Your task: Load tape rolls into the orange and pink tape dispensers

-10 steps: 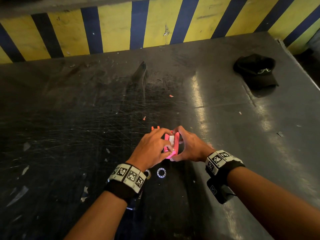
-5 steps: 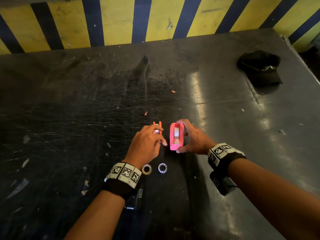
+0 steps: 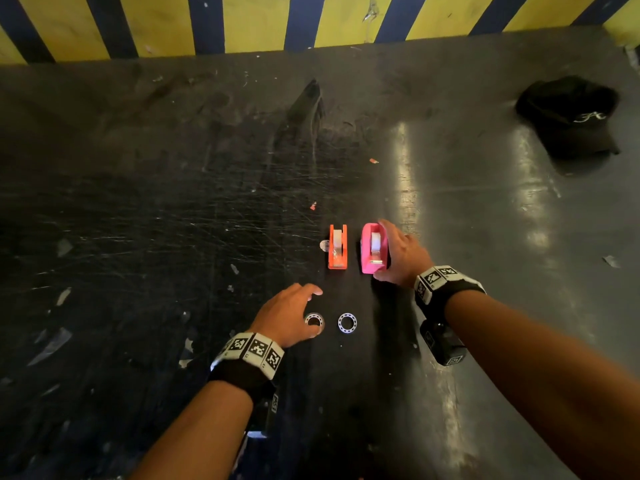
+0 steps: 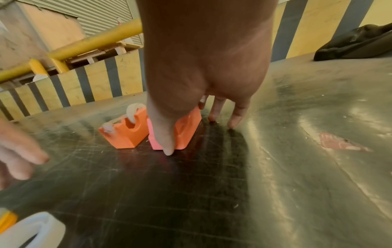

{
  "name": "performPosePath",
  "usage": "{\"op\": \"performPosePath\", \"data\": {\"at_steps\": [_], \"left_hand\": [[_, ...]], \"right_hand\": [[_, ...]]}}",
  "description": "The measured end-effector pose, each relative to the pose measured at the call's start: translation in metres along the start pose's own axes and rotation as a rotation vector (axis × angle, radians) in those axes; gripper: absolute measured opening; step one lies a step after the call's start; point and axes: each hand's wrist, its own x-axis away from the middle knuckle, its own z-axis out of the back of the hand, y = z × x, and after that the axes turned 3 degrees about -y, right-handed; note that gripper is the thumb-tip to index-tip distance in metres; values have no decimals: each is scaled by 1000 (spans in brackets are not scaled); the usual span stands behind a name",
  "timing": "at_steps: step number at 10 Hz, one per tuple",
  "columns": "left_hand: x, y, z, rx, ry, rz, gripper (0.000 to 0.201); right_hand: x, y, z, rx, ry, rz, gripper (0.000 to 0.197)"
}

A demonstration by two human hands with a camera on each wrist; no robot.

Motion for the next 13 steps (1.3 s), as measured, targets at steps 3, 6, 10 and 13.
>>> {"op": "performPosePath", "data": {"at_steps": [3,6,10,13], "left_hand": [[-5,-11,-19,-104,-20,-36,71],[-11,-29,-14,-47,53,-69,52],[-82,-71,84,-30,269,45,45],[-106,-88,81,-21,254,85,54]], "right_hand": [[73,-42,-32,54,175,228,73],[80,-68,-59,206,-236,321,49],[-18,-155,-12,341,66,280,40],[-43,-158,-20,322,80,230,47]]}}
